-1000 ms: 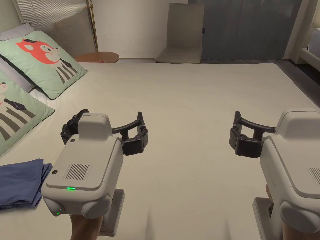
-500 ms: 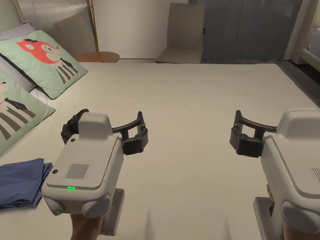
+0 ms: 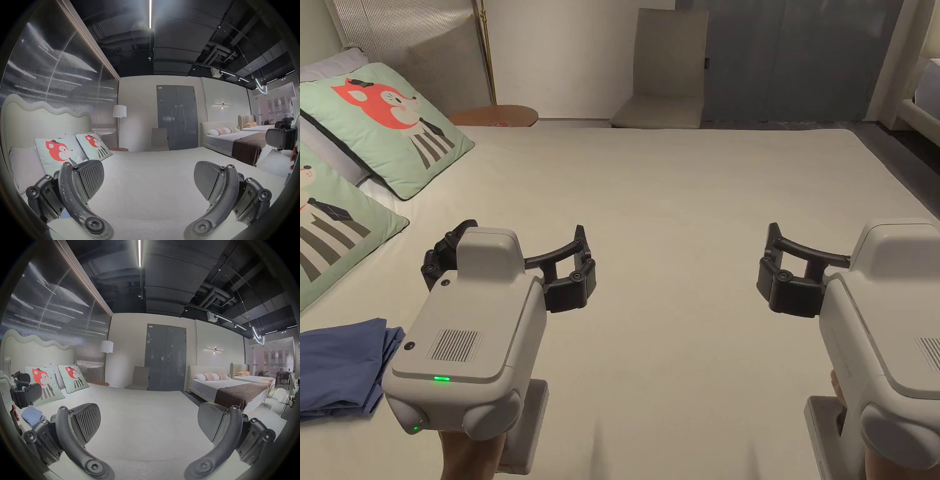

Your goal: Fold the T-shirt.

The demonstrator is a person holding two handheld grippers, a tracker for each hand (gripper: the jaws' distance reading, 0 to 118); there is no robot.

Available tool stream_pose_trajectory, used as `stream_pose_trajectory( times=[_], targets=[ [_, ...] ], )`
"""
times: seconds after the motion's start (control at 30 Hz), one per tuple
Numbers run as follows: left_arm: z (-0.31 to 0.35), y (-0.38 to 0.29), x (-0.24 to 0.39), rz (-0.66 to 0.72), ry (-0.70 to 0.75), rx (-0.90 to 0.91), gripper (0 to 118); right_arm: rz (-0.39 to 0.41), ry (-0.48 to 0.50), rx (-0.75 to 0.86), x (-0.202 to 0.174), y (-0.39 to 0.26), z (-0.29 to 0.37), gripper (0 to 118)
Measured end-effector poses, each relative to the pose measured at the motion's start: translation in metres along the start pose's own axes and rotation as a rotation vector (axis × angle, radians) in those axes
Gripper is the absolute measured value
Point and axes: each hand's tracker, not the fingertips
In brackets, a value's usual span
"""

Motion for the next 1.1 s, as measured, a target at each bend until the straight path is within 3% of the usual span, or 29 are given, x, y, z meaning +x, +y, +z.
stream_pose_trajectory(
  times=[0.7, 0.83, 0.93, 1.0, 1.1],
  targets=[
    [0.001, 0.002, 0.000, 0.000, 0.001, 0.001, 111, -0.020, -0.002, -0.027, 0.000, -0.002, -0.005, 117],
    [0.002, 0.003, -0.001, 0.005, -0.002, 0.000, 111, -0.094, 0.035, -0.169, 0.002, 0.008, -0.009, 117],
    [0.001, 0.004, -0.002, 0.011, -0.003, -0.001, 111, -0.185, -0.023, -0.314, 0.003, 0.016, -0.012, 117],
    [0.002, 0.004, -0.002, 0.014, -0.003, 0.000, 111, -0.210, -0.051, -0.434, 0.003, 0.024, -0.017, 117],
    [0.001, 0.004, -0.003, 0.012, -0.004, 0.001, 111, -0.238, -0.173, -0.580, 0.004, 0.031, -0.020, 117]
  ],
)
